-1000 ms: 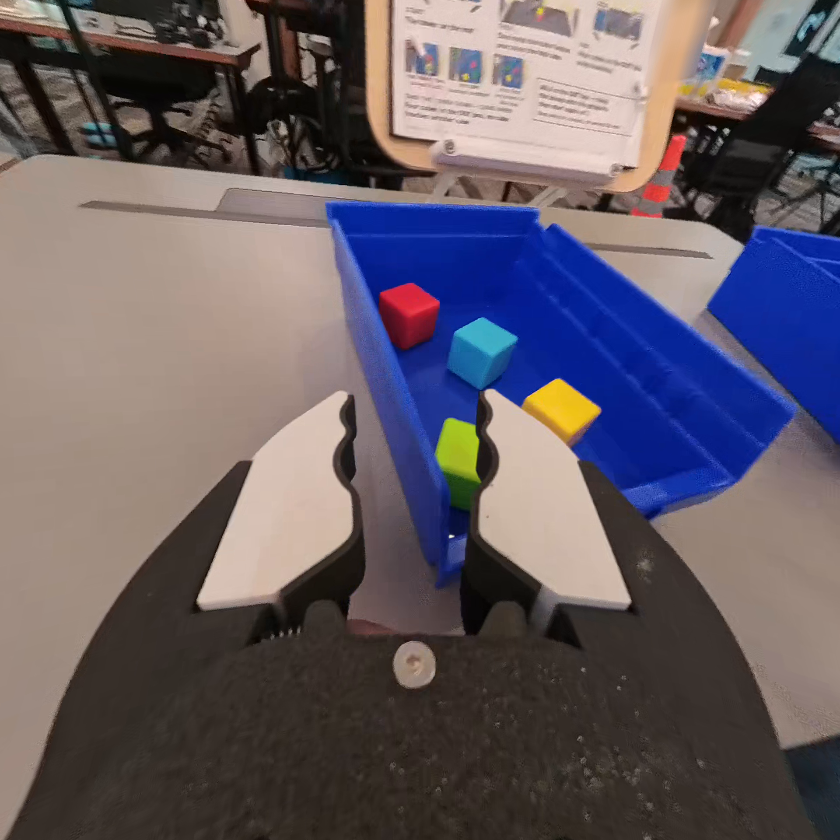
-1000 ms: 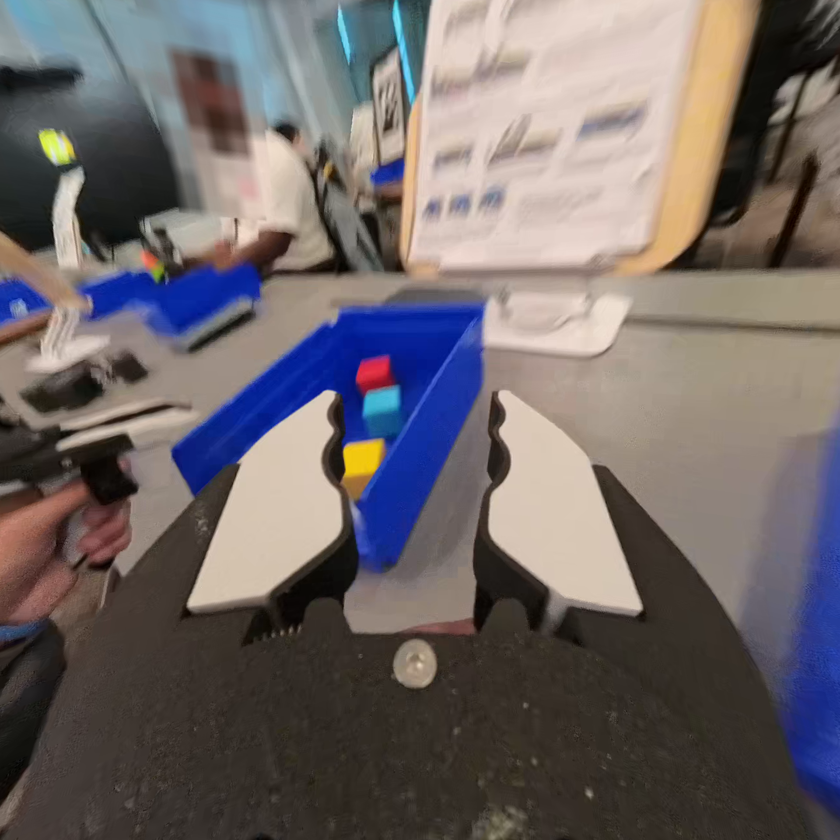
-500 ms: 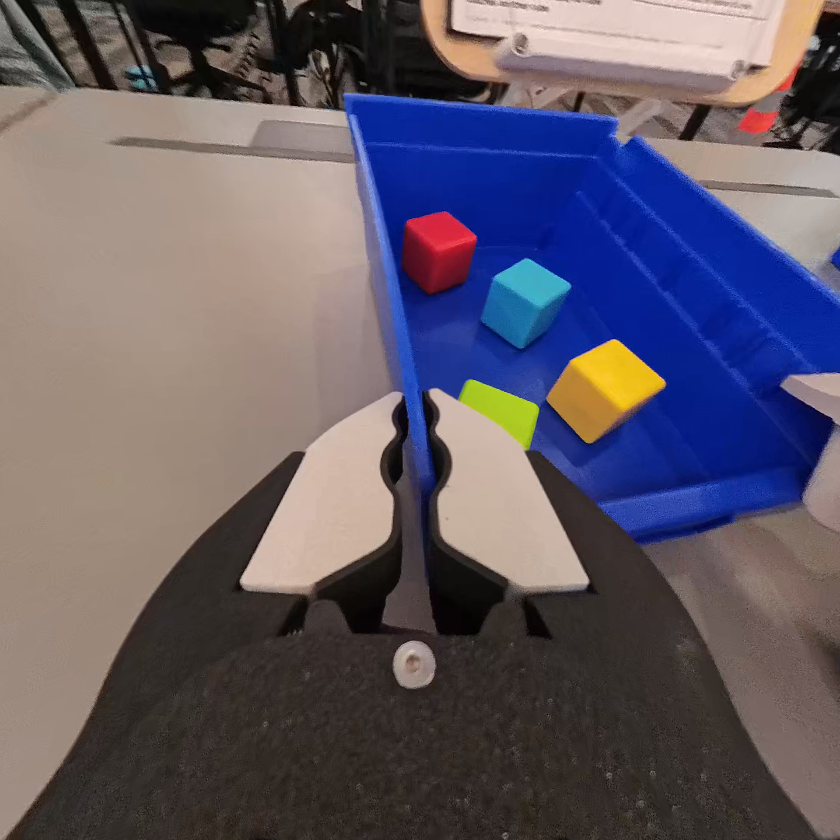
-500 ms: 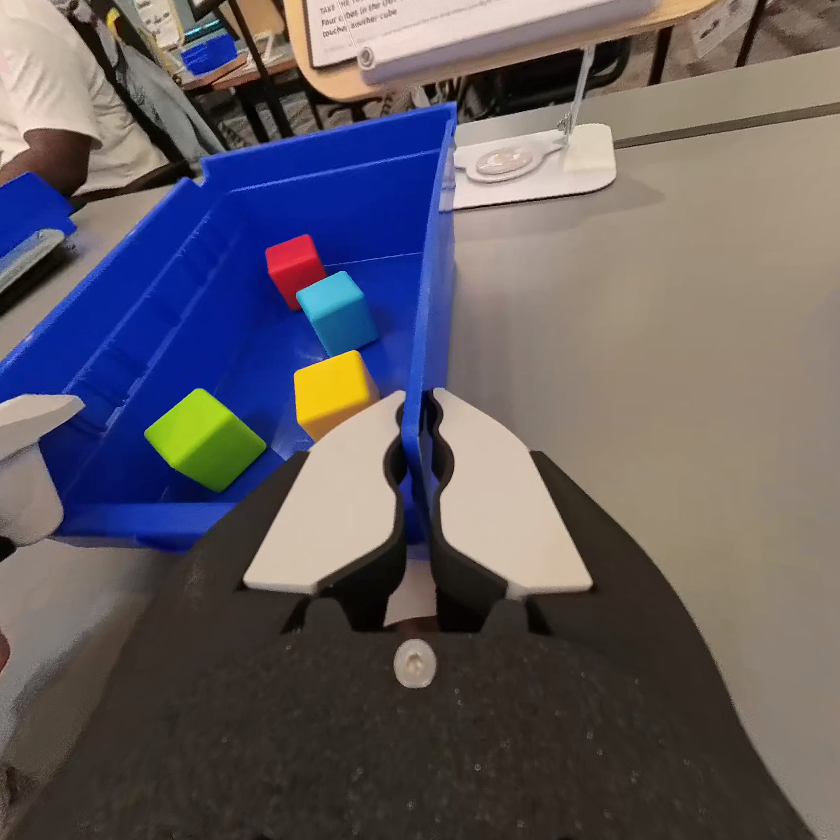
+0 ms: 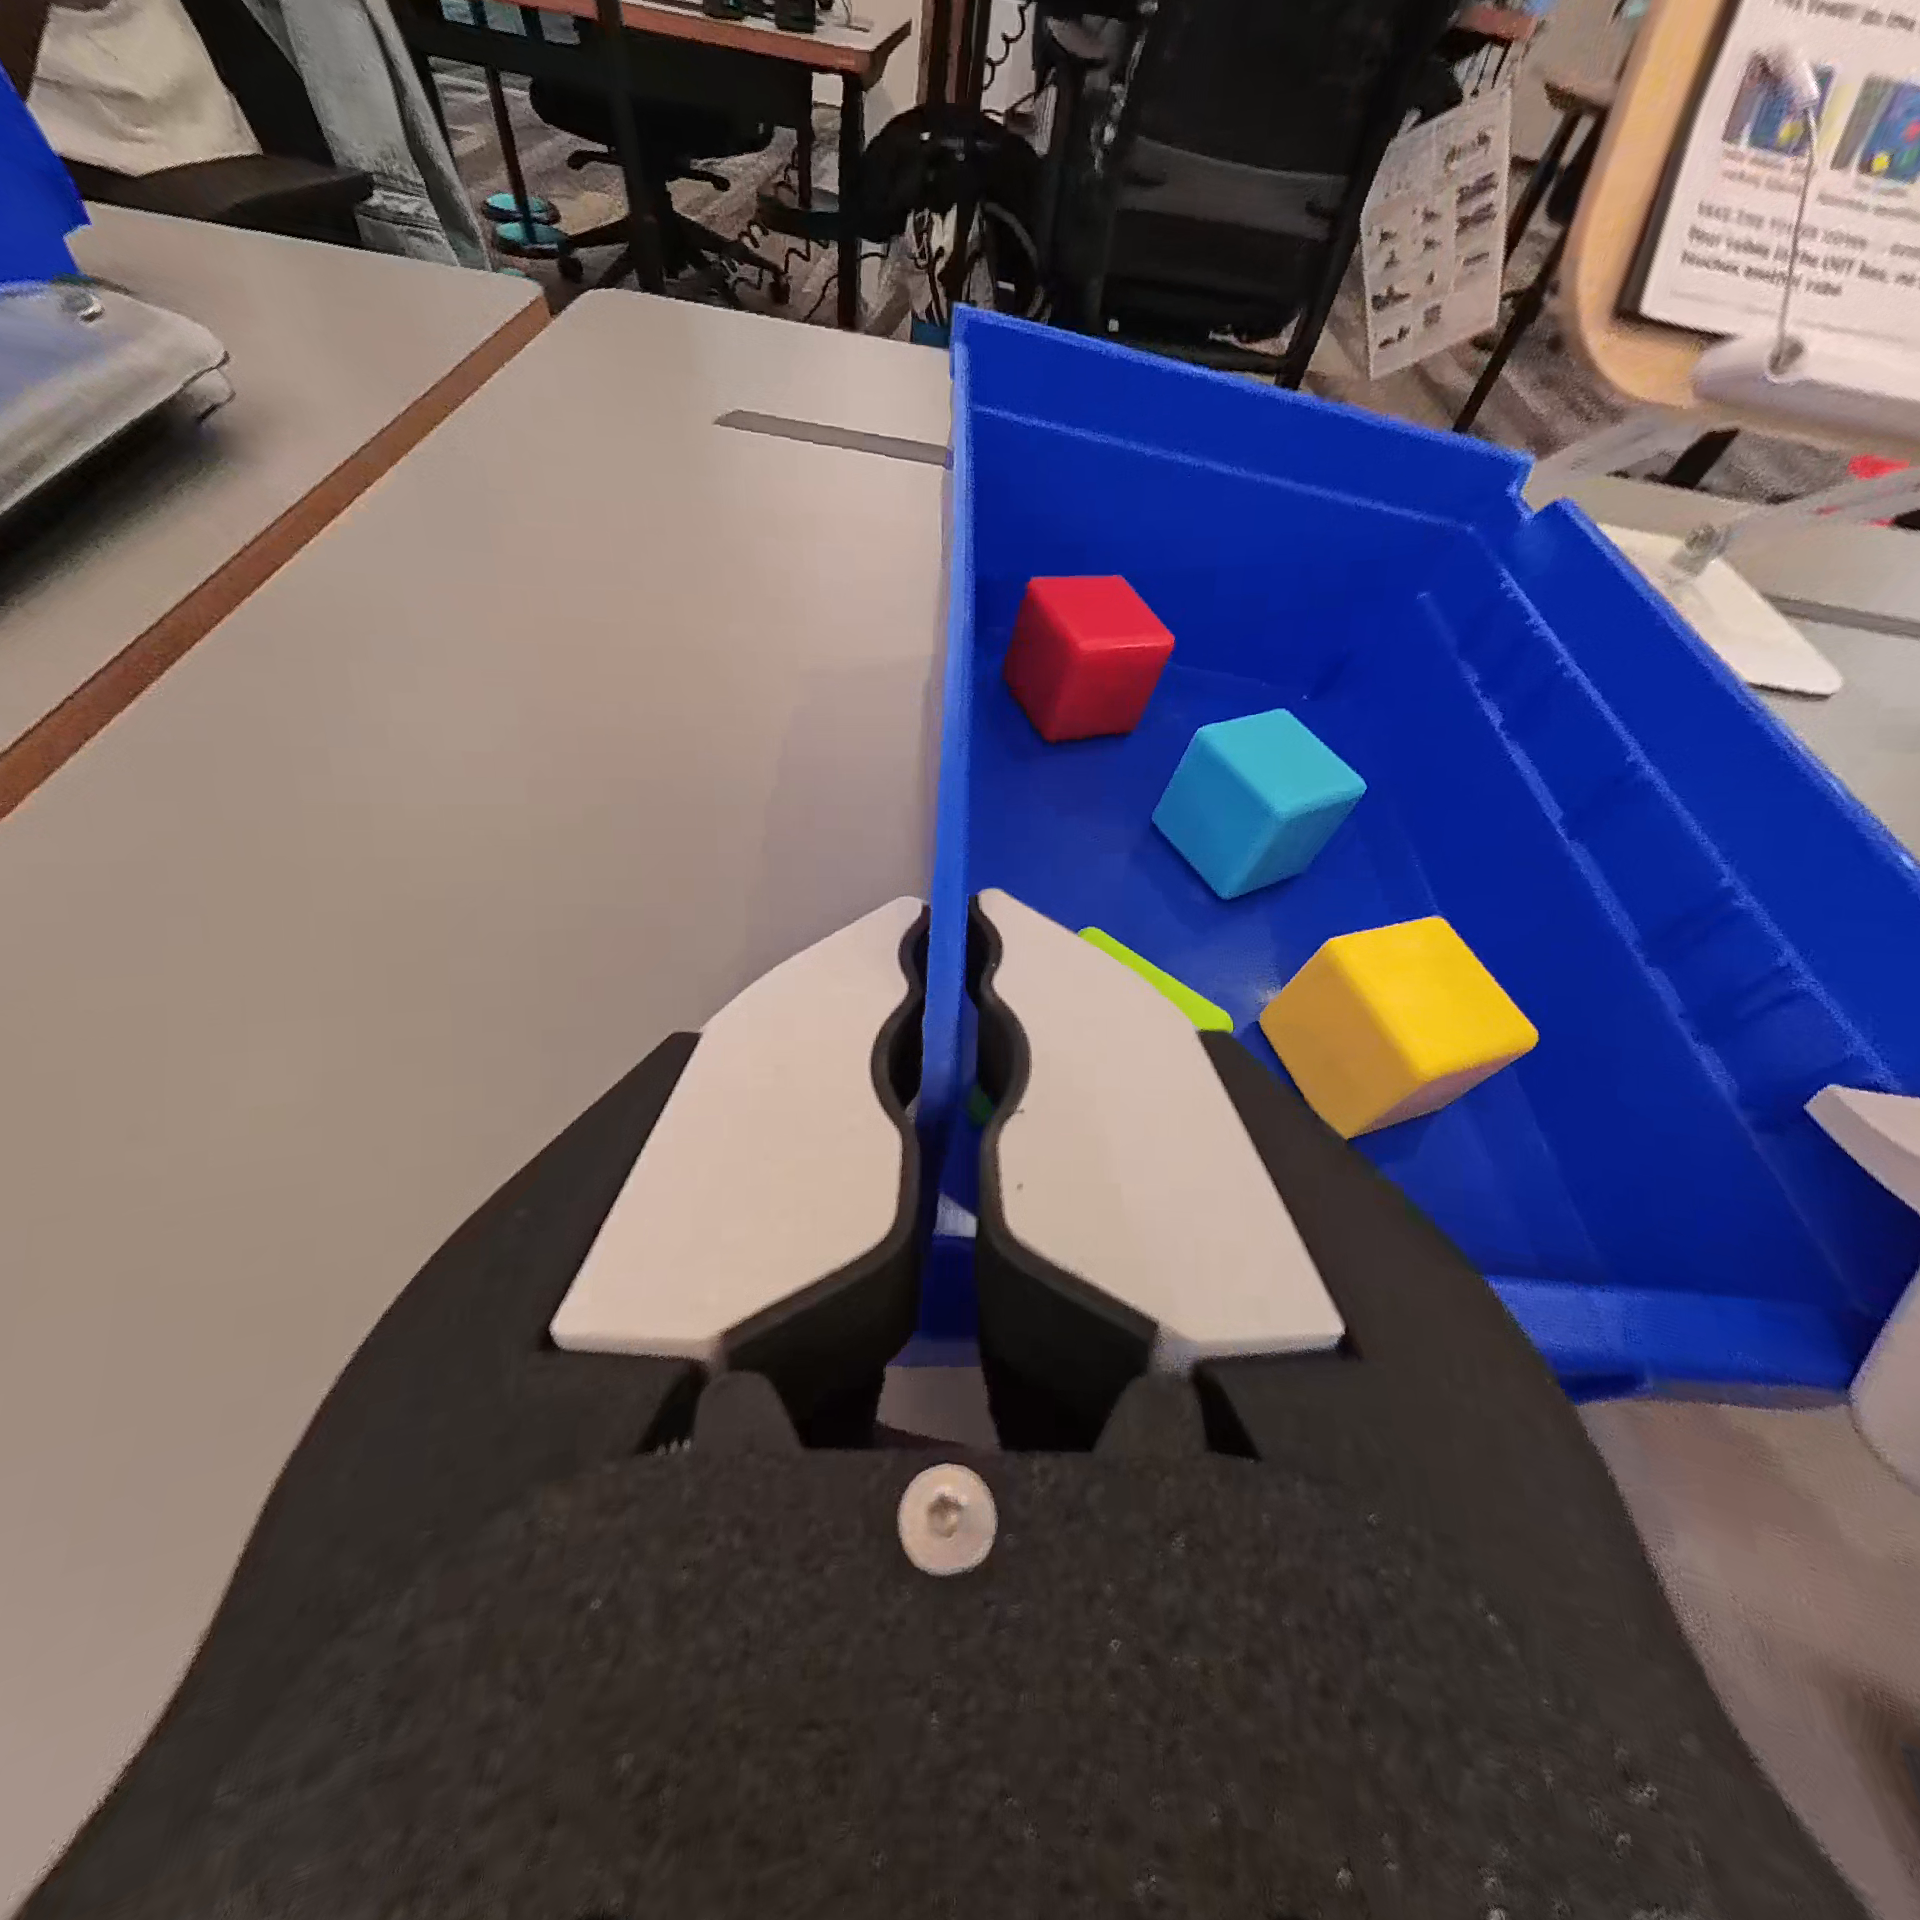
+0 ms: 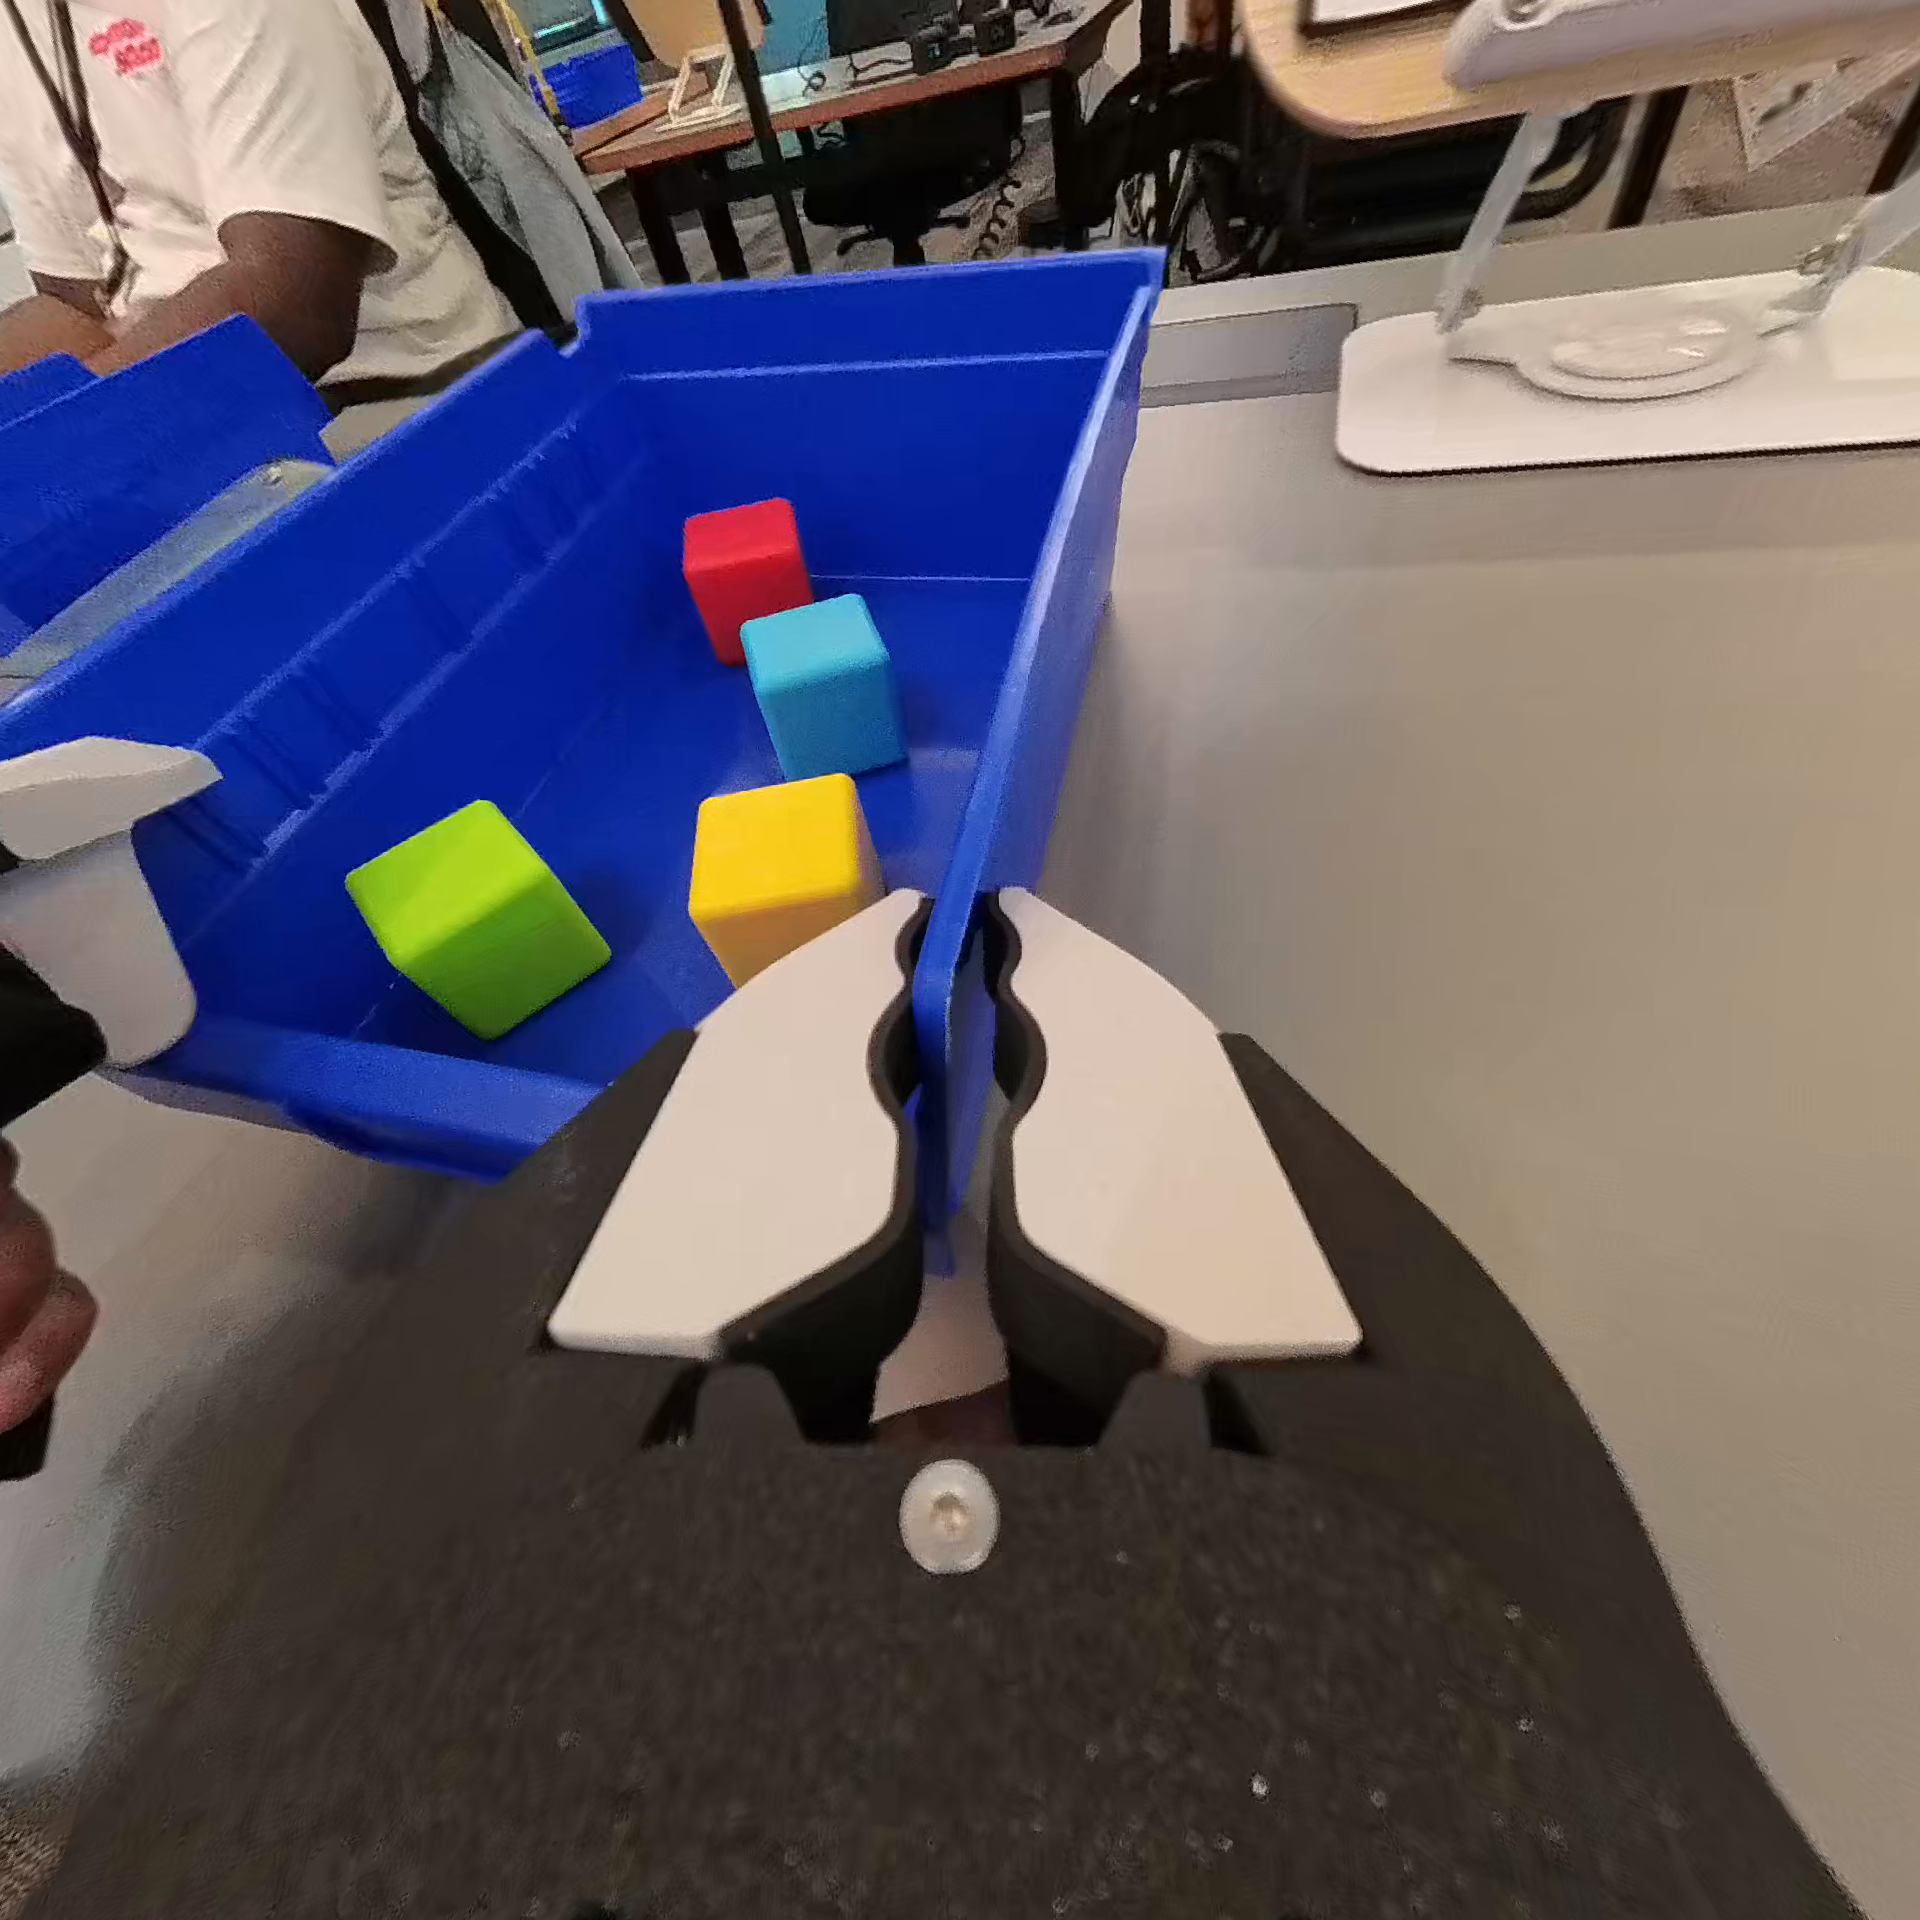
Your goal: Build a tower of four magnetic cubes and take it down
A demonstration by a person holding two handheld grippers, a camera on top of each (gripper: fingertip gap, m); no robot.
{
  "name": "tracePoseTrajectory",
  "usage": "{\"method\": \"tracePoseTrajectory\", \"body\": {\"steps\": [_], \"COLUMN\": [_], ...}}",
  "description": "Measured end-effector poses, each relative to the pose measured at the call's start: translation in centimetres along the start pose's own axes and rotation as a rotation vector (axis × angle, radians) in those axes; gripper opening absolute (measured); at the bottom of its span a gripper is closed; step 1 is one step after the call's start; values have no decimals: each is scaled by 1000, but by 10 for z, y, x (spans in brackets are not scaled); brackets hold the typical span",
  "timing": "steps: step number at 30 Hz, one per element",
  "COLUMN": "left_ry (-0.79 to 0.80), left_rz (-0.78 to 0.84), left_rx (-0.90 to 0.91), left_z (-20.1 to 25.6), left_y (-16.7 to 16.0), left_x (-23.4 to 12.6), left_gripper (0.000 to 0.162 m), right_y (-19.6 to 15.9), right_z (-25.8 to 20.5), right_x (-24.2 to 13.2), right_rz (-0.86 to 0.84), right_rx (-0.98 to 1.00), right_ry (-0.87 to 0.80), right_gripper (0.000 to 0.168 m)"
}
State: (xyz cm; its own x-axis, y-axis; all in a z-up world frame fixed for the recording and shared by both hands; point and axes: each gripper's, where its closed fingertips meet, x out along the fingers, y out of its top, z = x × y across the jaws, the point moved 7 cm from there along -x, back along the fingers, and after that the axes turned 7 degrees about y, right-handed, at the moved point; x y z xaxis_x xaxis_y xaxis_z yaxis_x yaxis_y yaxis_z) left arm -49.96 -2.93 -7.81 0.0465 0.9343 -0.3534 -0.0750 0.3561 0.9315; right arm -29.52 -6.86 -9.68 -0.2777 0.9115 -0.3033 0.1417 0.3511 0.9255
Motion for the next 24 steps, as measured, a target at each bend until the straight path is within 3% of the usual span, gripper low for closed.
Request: {"method": "tracePoseTrajectory", "body": {"steps": [12, 14, 17, 21, 24], "left_ry": [4, 13, 58, 139, 31], "left_rz": [-2, 1, 50, 167, 224], "left_rx": [-52, -37, -47, -27, 4], "left_z": [-29, -29, -30, -20, 22], "left_y": [-3, -2, 5, 18, 12], "left_x": [17, 15, 1, -38, -70], "left_gripper": [5, 7, 21, 23, 23], "right_y": [7, 10, 14, 20, 39], "right_z": [-15, -11, 4, 28, 78], "right_x": [23, 19, -1, -50, -102], "right_rz": [-42, -47, -33, -9, 77], "right_rx": [-53, -74, -95, -133, -238], "right_ry": [84, 127, 164, 239, 150], "right_gripper": [15, 25, 50, 45, 41]}}
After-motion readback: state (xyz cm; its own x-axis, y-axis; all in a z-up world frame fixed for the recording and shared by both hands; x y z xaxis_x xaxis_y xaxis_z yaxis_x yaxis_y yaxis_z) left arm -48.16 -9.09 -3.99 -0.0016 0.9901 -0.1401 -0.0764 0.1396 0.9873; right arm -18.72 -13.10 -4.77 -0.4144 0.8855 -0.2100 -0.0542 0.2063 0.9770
